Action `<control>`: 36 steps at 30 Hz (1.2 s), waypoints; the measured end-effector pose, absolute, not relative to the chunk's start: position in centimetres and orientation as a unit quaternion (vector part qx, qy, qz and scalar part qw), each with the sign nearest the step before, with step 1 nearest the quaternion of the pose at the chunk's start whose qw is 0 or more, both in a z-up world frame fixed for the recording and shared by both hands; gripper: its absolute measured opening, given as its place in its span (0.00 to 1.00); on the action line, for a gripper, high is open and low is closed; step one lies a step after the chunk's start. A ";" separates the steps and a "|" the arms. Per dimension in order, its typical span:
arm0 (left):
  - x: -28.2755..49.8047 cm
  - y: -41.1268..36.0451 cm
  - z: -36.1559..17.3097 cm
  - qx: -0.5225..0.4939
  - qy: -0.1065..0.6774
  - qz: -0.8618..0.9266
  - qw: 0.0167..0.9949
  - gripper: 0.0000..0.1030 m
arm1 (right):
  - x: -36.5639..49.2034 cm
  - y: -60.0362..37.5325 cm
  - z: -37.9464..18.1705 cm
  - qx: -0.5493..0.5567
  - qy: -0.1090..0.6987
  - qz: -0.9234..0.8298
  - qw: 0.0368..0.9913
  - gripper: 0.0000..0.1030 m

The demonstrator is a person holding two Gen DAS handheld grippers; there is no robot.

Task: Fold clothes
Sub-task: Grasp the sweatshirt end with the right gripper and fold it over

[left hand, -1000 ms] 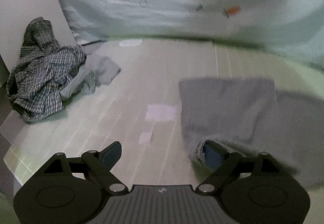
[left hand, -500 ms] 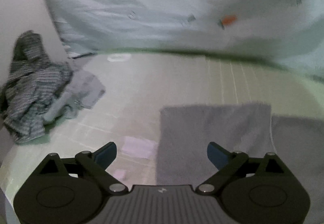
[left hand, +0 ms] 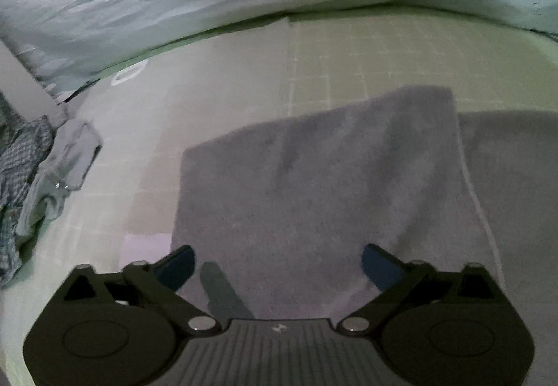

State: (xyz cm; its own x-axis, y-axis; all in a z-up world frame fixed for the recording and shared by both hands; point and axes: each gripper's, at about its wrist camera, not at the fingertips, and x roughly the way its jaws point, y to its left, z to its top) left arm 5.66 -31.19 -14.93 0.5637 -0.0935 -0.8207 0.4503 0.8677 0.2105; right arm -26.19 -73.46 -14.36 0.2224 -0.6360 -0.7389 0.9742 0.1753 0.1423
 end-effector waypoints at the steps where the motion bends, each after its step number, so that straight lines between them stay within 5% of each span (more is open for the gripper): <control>1: 5.9 -30.9 -15.0 0.191 0.446 -0.159 0.860 1.00 | -26.3 -73.3 -14.2 0.302 0.275 -0.567 0.715 0.72; 2: 6.2 -30.6 -15.1 0.179 0.453 -0.159 0.859 1.00 | -26.3 -73.1 -14.0 0.293 0.278 -0.572 0.714 0.54; 6: 7.2 -29.5 -15.4 0.131 0.479 -0.161 0.853 1.00 | -26.2 -72.1 -12.4 0.258 0.266 -0.565 0.737 0.22; 20: 6.5 -27.1 -13.3 0.127 0.478 -0.182 0.850 1.00 | -18.0 -58.5 -5.3 0.082 0.246 -0.367 0.893 0.08; 26: 5.6 -24.3 -12.7 0.118 0.474 -0.174 0.855 1.00 | -14.0 -50.6 -8.8 0.064 0.334 -0.228 0.912 0.12; 28: 5.0 -23.4 -12.7 0.122 0.474 -0.172 0.855 1.00 | -13.2 -48.6 -11.1 0.075 0.384 -0.197 0.899 0.23; 30: 4.6 -22.4 -12.8 0.127 0.472 -0.170 0.856 1.00 | -14.1 -47.7 -10.8 0.077 0.377 -0.207 0.899 0.51; 36: 3.9 -19.9 -13.5 0.110 0.483 -0.160 0.854 1.00 | -17.7 -51.3 -8.6 0.169 0.319 -0.312 0.879 0.71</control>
State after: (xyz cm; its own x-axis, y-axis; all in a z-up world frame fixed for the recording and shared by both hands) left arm 3.86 -19.94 -13.50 0.4823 -0.1662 -0.8601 0.3792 0.9247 0.0340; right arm -17.70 -51.29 -8.58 0.6022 -0.4398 -0.6663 0.6556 0.7487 0.0983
